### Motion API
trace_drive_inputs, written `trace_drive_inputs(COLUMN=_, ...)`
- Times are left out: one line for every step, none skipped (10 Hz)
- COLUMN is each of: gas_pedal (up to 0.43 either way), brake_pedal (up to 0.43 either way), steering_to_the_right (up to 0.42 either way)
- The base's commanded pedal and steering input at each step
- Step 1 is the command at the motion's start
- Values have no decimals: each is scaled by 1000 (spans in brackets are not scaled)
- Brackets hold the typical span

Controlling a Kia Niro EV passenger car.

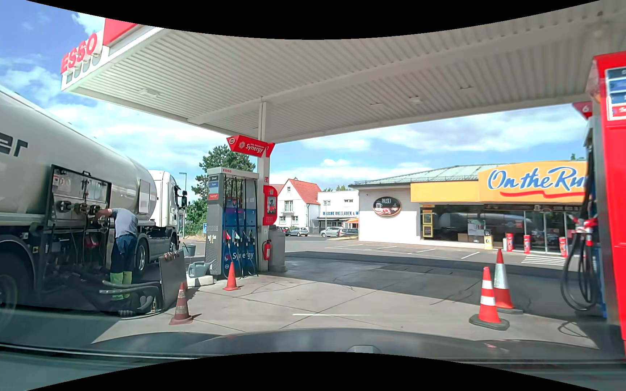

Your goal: Follow the waypoints while adhering to traffic rules and regulations

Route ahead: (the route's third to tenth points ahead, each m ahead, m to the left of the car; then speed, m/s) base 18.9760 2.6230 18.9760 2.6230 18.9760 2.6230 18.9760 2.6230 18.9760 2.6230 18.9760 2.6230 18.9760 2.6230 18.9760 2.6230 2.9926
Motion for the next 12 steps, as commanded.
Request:
trace_drive_inputs(gas_pedal=0, brake_pedal=0, steering_to_the_right=-192)
trace_drive_inputs(gas_pedal=0, brake_pedal=0, steering_to_the_right=-154)
trace_drive_inputs(gas_pedal=0, brake_pedal=0, steering_to_the_right=-109)
trace_drive_inputs(gas_pedal=0, brake_pedal=0, steering_to_the_right=-71)
trace_drive_inputs(gas_pedal=0, brake_pedal=0, steering_to_the_right=-22)
trace_drive_inputs(gas_pedal=0, brake_pedal=0, steering_to_the_right=28)
trace_drive_inputs(gas_pedal=0, brake_pedal=0, steering_to_the_right=65)
trace_drive_inputs(gas_pedal=0, brake_pedal=0, steering_to_the_right=103)
trace_drive_inputs(gas_pedal=0, brake_pedal=0, steering_to_the_right=136)
trace_drive_inputs(gas_pedal=0, brake_pedal=0, steering_to_the_right=170)
trace_drive_inputs(gas_pedal=0, brake_pedal=0, steering_to_the_right=198)
trace_drive_inputs(gas_pedal=0, brake_pedal=0, steering_to_the_right=232)
